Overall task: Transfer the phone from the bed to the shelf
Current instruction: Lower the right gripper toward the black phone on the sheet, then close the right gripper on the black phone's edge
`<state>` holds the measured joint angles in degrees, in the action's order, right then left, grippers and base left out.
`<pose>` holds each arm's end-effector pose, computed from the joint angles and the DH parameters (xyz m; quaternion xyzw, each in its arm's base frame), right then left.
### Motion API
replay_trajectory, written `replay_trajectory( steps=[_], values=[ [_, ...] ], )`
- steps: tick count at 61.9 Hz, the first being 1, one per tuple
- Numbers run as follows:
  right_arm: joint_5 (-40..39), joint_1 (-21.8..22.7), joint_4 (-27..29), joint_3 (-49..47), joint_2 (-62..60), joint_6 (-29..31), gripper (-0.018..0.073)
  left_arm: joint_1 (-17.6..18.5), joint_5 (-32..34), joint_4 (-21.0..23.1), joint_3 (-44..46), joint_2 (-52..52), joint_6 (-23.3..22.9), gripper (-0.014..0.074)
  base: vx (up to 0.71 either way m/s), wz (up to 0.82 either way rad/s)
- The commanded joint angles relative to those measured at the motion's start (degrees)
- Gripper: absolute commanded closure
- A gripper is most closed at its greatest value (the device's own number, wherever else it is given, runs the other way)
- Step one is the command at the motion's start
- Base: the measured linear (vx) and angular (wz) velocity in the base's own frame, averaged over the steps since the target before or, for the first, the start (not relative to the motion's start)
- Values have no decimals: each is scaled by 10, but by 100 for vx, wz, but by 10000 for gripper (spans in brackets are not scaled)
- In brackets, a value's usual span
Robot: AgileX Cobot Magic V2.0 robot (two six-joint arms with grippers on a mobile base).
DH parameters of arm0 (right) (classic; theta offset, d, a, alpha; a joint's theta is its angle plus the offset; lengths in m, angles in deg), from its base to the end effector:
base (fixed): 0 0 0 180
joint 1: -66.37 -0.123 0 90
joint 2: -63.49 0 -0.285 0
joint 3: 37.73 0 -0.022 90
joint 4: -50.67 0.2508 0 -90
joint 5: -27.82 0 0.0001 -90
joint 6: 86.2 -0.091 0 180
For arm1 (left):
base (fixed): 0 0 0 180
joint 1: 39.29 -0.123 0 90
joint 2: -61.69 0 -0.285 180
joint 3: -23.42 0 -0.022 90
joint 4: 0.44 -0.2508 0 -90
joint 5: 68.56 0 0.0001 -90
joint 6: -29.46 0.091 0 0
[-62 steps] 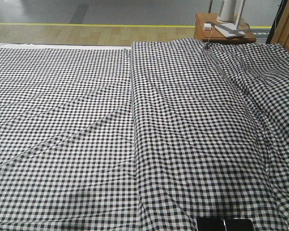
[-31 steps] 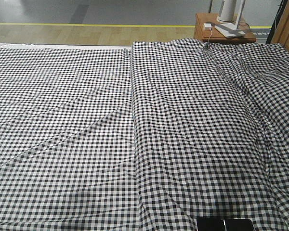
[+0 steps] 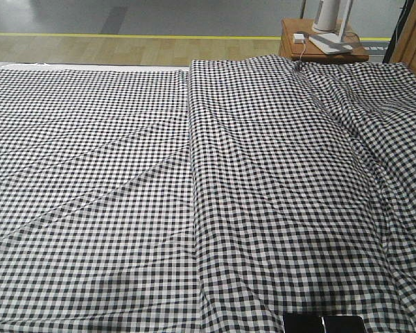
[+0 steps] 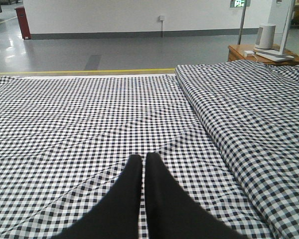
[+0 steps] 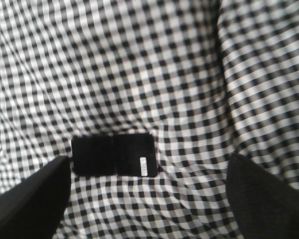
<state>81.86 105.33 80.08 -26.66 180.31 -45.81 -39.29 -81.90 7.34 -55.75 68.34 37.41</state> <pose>0.2892 -0.1873 0.1572 0.1404 0.9689 0.1666 0.1170 0.0553 -0.0029 0.1818 0.0126 0.7605 -0.0097 0.6491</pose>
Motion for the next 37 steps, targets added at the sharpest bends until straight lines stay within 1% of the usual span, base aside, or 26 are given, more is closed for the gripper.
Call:
replay_trajectory(
  steps=[1,9,24,29,37],
  values=[
    [4,3,40,-16,17,42,-32,2,43,6,-1,-3,-2,596,0,0],
    [11,3,78,-16,76,95,-32,2,43,6,-1,-3,-2,596,0,0],
    [51,3,143,-16,171,183,-32,2,43,6,-1,-3,-2,596,0,0],
    [59,3,150,-16,198,199,-32,2,43,6,-1,-3,-2,596,0,0],
    [65,3,151,-16,238,207,-32,2,43,6,-1,-3,-2,596,0,0]
  ],
)
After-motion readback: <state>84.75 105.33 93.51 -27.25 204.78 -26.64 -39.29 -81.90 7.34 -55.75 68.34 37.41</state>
